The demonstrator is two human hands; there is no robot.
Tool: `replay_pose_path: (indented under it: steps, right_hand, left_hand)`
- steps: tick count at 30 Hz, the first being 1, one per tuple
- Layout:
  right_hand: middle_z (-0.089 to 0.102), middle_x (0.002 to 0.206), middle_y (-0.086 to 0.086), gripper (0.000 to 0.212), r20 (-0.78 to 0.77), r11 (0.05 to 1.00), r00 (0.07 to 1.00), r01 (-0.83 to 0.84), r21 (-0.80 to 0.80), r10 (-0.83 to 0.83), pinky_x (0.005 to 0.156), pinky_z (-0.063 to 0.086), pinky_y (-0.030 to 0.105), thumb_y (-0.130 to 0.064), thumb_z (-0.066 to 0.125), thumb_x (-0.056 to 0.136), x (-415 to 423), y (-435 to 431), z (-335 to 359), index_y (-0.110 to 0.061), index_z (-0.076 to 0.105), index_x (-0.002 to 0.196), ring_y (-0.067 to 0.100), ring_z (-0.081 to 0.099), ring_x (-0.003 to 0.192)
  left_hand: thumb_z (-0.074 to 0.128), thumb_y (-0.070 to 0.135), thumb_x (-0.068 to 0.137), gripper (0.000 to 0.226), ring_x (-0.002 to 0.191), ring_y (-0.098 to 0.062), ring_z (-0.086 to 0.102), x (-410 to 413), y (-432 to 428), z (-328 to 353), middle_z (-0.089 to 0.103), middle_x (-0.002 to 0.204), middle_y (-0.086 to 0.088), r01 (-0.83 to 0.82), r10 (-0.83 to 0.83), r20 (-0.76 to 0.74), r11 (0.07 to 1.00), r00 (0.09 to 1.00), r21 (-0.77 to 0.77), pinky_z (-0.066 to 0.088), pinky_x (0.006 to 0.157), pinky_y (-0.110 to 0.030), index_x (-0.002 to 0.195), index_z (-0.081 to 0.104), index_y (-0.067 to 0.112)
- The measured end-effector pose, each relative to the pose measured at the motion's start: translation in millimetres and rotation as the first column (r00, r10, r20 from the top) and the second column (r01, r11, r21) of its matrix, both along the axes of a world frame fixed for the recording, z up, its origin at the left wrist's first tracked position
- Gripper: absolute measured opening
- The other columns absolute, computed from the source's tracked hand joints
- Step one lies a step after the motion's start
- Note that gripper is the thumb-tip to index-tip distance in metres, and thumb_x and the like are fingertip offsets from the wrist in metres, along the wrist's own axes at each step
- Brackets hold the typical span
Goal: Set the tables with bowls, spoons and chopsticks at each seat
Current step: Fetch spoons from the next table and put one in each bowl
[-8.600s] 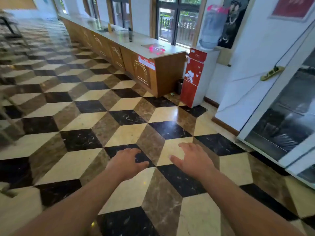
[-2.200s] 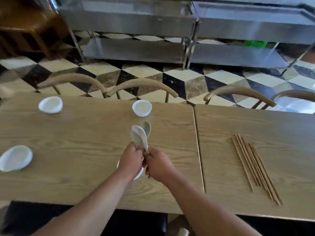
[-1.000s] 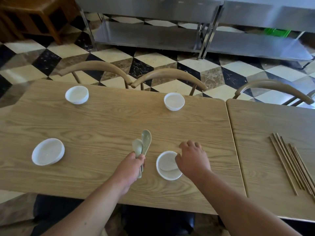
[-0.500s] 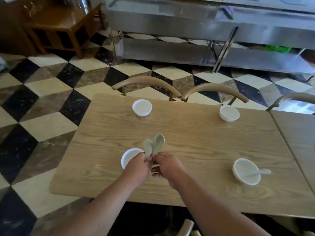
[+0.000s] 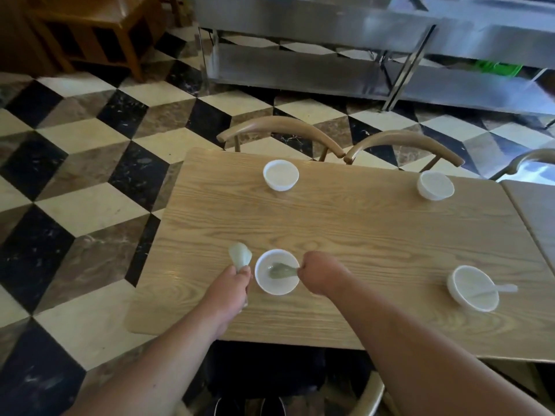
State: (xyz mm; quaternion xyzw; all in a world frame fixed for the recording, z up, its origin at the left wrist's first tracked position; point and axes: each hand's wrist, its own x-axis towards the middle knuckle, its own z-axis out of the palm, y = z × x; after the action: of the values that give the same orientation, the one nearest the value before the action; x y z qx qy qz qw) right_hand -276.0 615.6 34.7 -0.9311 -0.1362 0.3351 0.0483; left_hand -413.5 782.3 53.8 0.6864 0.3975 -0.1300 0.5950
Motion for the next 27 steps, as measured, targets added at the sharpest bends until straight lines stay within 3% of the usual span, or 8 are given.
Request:
replay_pose_path:
  steps: [4,10,18,22,23,24,25,27]
  right_hand:
    - [0.069,0.127,0.007,0.026,0.03,0.994,0.997,-0.074,-0.084,0.077,0.077,0.045,0.033,-0.022,0.055,0.102,2,9,-14,-0.014,0.064,0.126,0.032,0.068,0.116]
    - [0.07,0.128,0.005,0.028,0.061,0.994,0.996,-0.06,-0.096,0.066,0.078,0.045,0.033,-0.027,0.059,0.102,7,15,-21,-0.017,0.065,0.128,0.03,0.068,0.118]
    - [0.068,0.127,0.005,0.035,0.095,0.984,0.984,-0.142,-0.105,0.152,0.079,0.046,0.034,-0.039,0.049,0.107,11,14,-17,-0.016,0.065,0.128,0.028,0.064,0.119]
    - [0.065,0.125,0.01,0.038,0.268,0.982,0.945,-0.182,-0.043,0.187,0.089,0.049,0.038,-0.029,0.04,0.106,3,26,6,-0.011,0.065,0.127,0.034,0.059,0.117]
    - [0.069,0.12,0.01,0.034,0.245,0.985,0.958,-0.167,0.047,0.151,0.086,0.049,0.036,-0.026,0.043,0.105,-3,37,14,-0.011,0.069,0.122,0.034,0.063,0.112]
    - [0.073,0.114,0.009,0.029,0.128,0.974,0.99,-0.077,0.212,0.05,0.082,0.05,0.034,-0.025,0.048,0.104,-9,49,21,-0.013,0.072,0.114,0.032,0.068,0.105]
    - [0.075,0.107,0.009,0.023,-0.099,0.924,0.994,0.083,0.373,-0.05,0.081,0.053,0.036,-0.024,0.053,0.103,-19,66,28,-0.015,0.074,0.105,0.03,0.07,0.096]
    - [0.073,0.1,0.011,0.018,-0.556,0.76,0.827,0.415,0.501,-0.085,0.086,0.058,0.046,-0.025,0.056,0.105,-42,101,45,-0.017,0.072,0.1,0.024,0.068,0.079]
  left_hand:
    - [0.042,0.034,0.115,0.03,0.069,-0.017,0.043,2,2,3,0.05,0.084,-0.005,-0.009,0.009,-0.003,1.0,1.0,-0.013,0.035,0.06,-0.032,0.099,0.058,0.014]
    - [0.042,0.035,0.114,0.033,0.072,-0.017,0.046,7,5,4,0.053,0.084,-0.001,-0.012,0.013,-0.007,1.0,1.0,0.015,0.037,0.062,-0.031,0.106,0.064,0.011]
    - [0.042,0.035,0.115,0.031,0.081,-0.016,0.052,9,10,11,0.068,0.096,0.003,-0.036,0.036,-0.01,0.999,0.999,-0.009,0.041,0.067,-0.03,0.107,0.065,0.015]
    - [0.044,0.034,0.115,0.03,0.085,-0.016,0.06,8,22,20,0.077,0.103,0.004,-0.088,0.088,-0.005,0.995,0.996,-0.054,0.044,0.069,-0.031,0.11,0.066,0.014]
    - [0.044,0.035,0.115,0.03,0.092,-0.017,0.064,8,28,24,0.079,0.108,0.004,-0.094,0.094,0.001,0.994,0.996,-0.056,0.046,0.071,-0.032,0.112,0.067,0.015]
    - [0.044,0.036,0.115,0.03,0.101,-0.019,0.067,8,35,31,0.079,0.113,0.005,-0.098,0.098,0.009,0.994,0.995,-0.054,0.047,0.073,-0.032,0.114,0.068,0.018]
    - [0.044,0.037,0.115,0.031,0.107,-0.021,0.068,8,43,36,0.077,0.115,0.004,-0.096,0.097,0.018,0.994,0.995,-0.05,0.048,0.073,-0.031,0.114,0.069,0.02]
    - [0.045,0.037,0.115,0.033,0.099,-0.021,0.07,7,62,46,0.075,0.109,-0.001,-0.102,0.104,0.032,0.993,0.994,-0.057,0.048,0.07,-0.03,0.113,0.071,0.017]
